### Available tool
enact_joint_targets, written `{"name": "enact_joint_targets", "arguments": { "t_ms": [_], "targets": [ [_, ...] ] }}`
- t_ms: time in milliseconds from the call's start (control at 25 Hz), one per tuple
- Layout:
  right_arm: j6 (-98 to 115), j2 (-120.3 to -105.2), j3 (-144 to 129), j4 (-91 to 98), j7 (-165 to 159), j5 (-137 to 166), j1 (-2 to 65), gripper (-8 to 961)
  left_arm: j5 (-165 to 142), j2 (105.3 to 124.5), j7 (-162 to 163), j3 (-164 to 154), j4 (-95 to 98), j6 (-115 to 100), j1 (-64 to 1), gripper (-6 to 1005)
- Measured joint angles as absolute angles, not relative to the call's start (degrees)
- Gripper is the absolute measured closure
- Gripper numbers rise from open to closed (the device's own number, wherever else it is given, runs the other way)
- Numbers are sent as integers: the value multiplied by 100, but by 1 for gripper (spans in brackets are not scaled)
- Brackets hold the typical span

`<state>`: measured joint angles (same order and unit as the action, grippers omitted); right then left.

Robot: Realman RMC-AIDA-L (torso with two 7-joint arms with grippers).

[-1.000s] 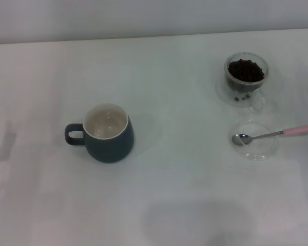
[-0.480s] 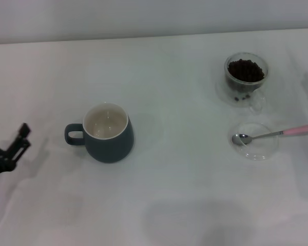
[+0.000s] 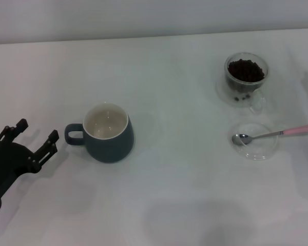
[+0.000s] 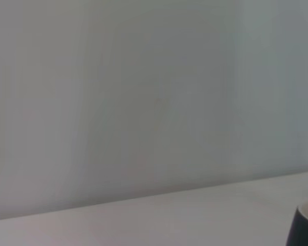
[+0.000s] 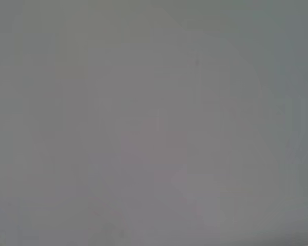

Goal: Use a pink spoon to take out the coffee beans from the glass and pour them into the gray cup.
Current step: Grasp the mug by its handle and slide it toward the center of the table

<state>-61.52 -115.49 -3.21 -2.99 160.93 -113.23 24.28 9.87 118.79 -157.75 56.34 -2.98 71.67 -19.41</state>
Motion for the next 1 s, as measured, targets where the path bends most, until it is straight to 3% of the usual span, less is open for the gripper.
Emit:
{"name": "enact_joint_targets", "arguments": {
  "t_ms": [1000],
  "targets": [
    [-6152,-11557,-307,-341,16093,-11373,2434,114,441,11862,-15812,5625,-269,6687,-2309,183]
  ]
}}
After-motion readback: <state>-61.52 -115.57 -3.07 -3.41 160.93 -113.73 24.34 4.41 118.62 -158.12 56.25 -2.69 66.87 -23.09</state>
